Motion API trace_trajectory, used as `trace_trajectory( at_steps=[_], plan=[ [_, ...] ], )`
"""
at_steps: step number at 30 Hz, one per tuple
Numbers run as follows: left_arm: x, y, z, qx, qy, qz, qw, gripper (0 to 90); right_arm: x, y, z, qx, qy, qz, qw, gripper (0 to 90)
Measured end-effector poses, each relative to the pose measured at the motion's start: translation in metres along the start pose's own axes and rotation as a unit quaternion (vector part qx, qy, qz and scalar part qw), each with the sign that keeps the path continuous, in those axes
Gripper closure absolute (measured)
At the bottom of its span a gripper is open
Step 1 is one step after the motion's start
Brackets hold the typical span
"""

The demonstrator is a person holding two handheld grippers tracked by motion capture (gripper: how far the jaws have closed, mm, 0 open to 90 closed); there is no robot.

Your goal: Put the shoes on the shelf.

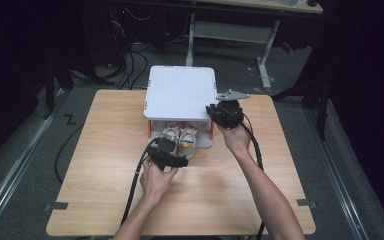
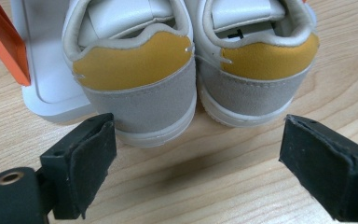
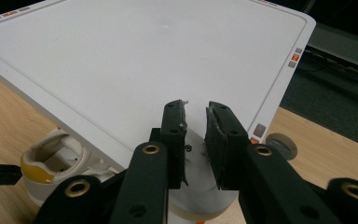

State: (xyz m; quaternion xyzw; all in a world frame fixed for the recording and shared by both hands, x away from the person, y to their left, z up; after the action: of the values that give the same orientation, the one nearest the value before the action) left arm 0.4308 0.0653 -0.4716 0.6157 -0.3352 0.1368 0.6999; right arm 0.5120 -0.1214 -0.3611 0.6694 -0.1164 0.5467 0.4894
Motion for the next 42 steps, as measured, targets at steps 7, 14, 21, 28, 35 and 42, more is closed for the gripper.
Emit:
trace_trajectory(
  at_steps=[7, 14, 21, 28, 35, 42],
  plan=[
    [0.003, -0.001, 0.002, 0.018, 0.004, 0.003, 0.9998, 19.0, 0.0, 0.0, 0.0, 0.001, -0.001, 0.001, 1.0, 77.1],
    [0.008, -0.006, 0.005, 0.018, 0.014, 0.005, 0.9997, 19.5, 0.0, 0.0, 0.0, 0.0, 0.001, 0.0, 1.0, 77.2],
    [0.018, -0.014, 0.005, 0.021, 0.026, 0.006, 0.9994, 21.0, 0.0, 0.0, 0.0, 0.001, 0.001, 0.0, 1.0, 77.2],
    [0.026, -0.022, 0.006, 0.028, 0.042, 0.021, 0.9985, 22.7, 0.0, 0.001, 0.0, 0.004, -0.001, -0.002, 1.0, 77.3],
    [0.032, -0.034, 0.006, 0.032, 0.064, 0.04, 0.9966, 23.9, 0.0, 0.001, 0.0, 0.004, -0.001, -0.002, 1.0, 77.3],
    [0.038, -0.045, 0.005, 0.036, 0.083, 0.062, 0.9939, 25.1, 0.0, 0.001, -0.001, 0.001, -0.001, -0.004, 1.0, 77.3]
  ],
)
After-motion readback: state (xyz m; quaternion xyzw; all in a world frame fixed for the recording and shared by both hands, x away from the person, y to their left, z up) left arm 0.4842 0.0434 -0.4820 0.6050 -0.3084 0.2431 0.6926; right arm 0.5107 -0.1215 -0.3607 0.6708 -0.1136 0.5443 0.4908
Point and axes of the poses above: each handheld gripper's, and its own axes: y roughly backward along the jaws, x roughly out of its top, z roughly to its right, the point moved 2 cm from there along -y, roughly forward along the jaws, and after that the axes turned 1 degree about x, right-handed, at the moved point
